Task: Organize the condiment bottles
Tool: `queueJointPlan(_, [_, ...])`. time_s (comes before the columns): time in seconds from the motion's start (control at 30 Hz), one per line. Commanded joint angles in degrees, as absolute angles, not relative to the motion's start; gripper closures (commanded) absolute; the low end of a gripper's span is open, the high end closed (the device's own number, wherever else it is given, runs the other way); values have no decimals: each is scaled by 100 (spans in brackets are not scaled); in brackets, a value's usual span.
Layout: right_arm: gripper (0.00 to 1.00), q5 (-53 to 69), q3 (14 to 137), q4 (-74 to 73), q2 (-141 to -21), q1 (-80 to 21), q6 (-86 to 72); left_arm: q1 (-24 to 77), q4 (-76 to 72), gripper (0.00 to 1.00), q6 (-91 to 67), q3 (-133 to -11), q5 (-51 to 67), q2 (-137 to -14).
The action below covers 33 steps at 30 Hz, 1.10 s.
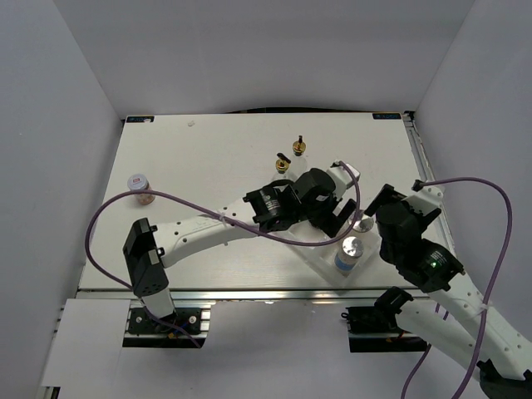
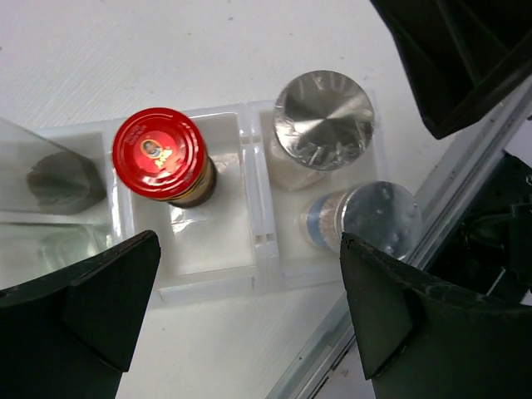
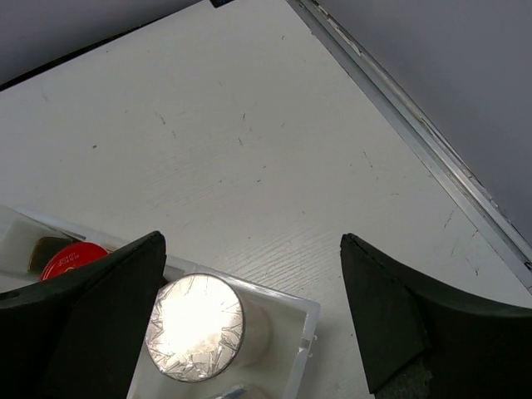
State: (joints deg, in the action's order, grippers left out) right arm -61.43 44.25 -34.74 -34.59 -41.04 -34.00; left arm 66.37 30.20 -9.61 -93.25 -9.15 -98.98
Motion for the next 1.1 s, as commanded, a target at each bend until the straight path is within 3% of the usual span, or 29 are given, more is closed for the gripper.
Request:
queueJointPlan(0.0, [11,-6144,4491,-3077,-3568,-4034,-3279,6592,3085,2,-1203,-9256,-1703,-9231])
queueJointPlan(0.2, [11,-4924,4500,-2409,-4077,-3297,-2769,5322,3251,2,-2380,-8351,-2740,-8237])
queueJointPlan(0.3, [11,-4501,4667,-2233,-4464,-2814,-2655,4800,3743,2,-3083,-7990,-3967,-7674])
queueJointPlan(0.37, [11,-4133,4781,-2084,-4745,-2402,-2523,4449,3954,2,-3504,-7675,-4122,-7279])
queueJointPlan(0.5, [11,-3482,4992,-1793,-5193,-1522,-2347,2705,4184,2,-3911,-7113,-4052,-6900])
queueJointPlan(0.6, [11,-2858,5220,-1758,-5598,-959,-2277,1325,3931,2,-3990,-6726,-3394,-6987])
queueJointPlan(0.77, [11,-2795,5528,-1723,-6213,-660,-2145,-224,3071,2,-4096,-6399,-2842,-7557])
queueJointPlan(1.07, [11,-2716,5458,-1415,-6565,-527,-1926,-685,2532,2,-3762,-6873,-3059,-8947])
